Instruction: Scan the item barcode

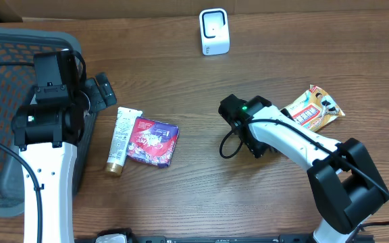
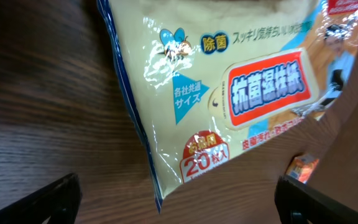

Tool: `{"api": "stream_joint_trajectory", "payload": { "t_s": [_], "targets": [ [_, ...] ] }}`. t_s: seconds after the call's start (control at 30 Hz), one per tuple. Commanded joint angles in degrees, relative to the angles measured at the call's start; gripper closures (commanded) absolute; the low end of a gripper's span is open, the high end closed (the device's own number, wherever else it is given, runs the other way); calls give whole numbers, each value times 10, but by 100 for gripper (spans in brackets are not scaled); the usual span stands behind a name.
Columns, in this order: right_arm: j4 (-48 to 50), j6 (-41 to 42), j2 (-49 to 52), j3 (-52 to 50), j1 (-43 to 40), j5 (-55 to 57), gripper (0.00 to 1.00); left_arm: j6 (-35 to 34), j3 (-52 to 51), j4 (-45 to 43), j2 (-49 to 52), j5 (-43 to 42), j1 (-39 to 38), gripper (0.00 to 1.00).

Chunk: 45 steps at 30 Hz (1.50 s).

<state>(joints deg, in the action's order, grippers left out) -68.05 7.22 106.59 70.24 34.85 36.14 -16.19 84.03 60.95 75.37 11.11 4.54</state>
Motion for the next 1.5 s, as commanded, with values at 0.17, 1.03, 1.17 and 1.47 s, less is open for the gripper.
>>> {"api": "stream_joint_trajectory", "payload": {
  "t_s": [0.17,1.03,1.17,1.47],
  "targets": [
    [31,-43,43,-27,-19,1,0,-6,7,2,-5,-6,0,0],
    [57,-25,207,-2,-63,-66,96,-6,7,2,-5,-7,0,0],
    [30,-20,193,25,-51,-206,96,-6,7,2,-5,-6,0,0],
    [-46,9,18,120,18,-593,96,-6,7,2,-5,-6,0,0]
  ]
}}
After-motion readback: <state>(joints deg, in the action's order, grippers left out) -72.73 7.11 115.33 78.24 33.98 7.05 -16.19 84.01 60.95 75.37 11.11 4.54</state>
